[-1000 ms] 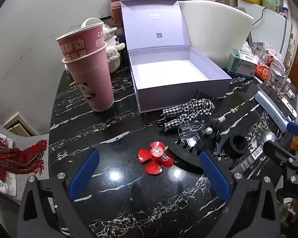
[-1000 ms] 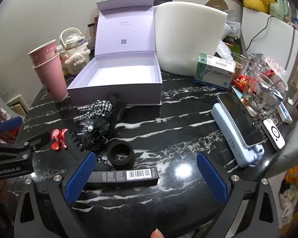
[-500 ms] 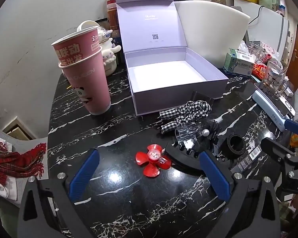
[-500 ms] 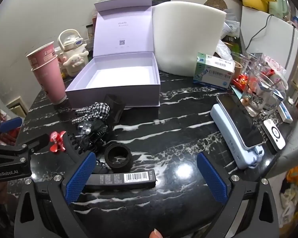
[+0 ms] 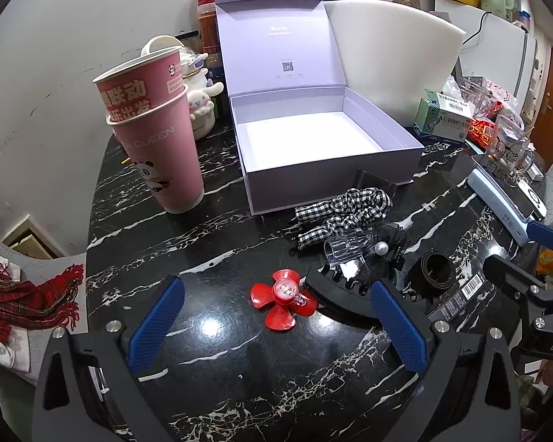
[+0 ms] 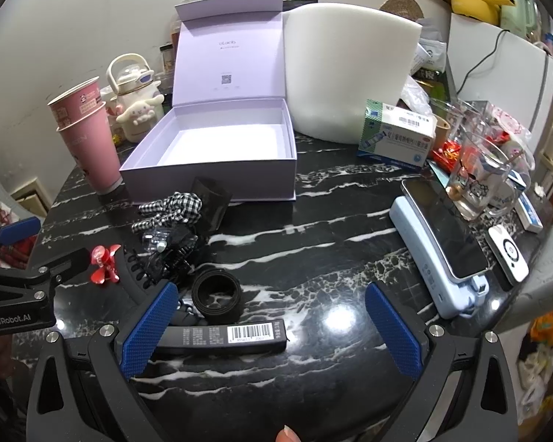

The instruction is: Organize rigid objects

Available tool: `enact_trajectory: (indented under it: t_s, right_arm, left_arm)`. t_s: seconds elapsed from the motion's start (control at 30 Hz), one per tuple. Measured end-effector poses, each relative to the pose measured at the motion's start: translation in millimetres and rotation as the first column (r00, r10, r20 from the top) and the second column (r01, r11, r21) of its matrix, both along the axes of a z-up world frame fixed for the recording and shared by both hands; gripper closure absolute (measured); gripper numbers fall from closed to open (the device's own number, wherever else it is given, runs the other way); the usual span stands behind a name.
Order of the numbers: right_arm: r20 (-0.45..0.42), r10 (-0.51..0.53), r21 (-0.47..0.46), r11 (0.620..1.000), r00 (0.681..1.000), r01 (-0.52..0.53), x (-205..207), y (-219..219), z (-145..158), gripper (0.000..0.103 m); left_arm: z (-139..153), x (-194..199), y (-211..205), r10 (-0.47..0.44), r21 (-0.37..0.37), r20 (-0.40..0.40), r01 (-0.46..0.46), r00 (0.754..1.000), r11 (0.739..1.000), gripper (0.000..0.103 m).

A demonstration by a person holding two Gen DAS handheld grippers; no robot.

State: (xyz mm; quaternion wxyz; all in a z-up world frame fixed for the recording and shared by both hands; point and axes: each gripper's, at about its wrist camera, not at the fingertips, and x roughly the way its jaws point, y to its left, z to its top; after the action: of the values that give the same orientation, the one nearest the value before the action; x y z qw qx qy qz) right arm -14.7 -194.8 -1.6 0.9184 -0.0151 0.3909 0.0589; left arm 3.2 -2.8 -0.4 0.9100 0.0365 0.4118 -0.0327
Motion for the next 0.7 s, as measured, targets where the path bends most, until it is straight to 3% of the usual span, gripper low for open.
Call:
enact_trajectory:
  t_s: [0.7]
  right_arm:
    - [0.000, 0.003, -0.002, 1.000, 1.000, -0.003, -0.8, 1.9, -0.7, 0.000]
  left_arm:
    - [0.5, -0.4, 1.3, -0.001, -0.015, -0.011, 0.001, 1.000, 1.000, 0.000]
